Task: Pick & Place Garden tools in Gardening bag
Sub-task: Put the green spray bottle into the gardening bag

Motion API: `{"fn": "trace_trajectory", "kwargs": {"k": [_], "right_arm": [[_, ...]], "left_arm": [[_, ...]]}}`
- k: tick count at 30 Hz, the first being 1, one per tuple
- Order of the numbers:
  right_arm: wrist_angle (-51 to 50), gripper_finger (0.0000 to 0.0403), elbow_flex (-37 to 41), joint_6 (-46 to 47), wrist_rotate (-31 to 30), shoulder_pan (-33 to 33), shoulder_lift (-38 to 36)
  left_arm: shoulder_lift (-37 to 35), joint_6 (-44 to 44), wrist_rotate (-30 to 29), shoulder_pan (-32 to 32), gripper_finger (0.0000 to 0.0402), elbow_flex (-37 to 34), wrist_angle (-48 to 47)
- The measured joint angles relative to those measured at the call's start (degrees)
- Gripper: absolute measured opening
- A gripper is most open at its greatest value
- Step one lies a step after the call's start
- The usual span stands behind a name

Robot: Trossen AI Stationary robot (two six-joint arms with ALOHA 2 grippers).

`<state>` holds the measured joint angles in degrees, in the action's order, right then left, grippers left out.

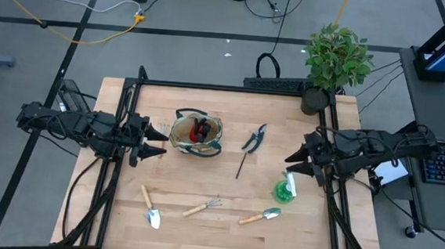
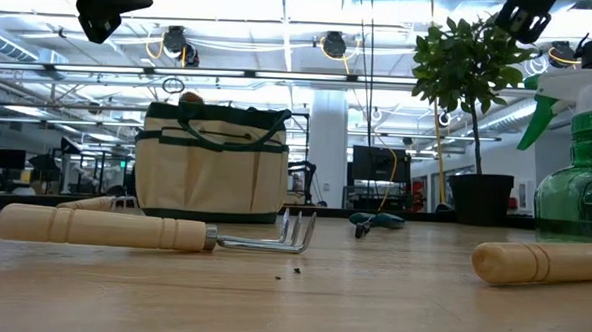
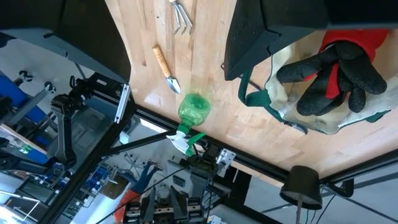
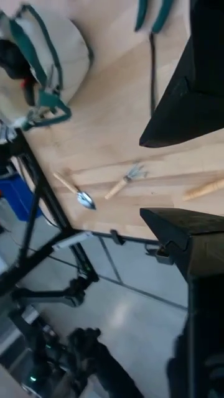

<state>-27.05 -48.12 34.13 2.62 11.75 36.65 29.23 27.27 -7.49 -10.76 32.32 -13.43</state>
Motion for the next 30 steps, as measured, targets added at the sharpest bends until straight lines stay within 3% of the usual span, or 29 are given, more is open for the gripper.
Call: {"fn": "trace_trajectory", "kwargs": {"k": [10, 30], "right_arm": [[2.8, 0.0162, 0.0, 1.3, -14.7, 0.0, 0.6], [7.4, 0.0162, 0.0, -1.0, -12.9, 0.0, 1.5]], "left_arm": [[0.0, 0.0, 0.0, 0.0, 0.0267, 0.0, 0.0], [0.0, 0.9, 0.1, 0.0, 0.0267, 0.0, 0.2]]}}
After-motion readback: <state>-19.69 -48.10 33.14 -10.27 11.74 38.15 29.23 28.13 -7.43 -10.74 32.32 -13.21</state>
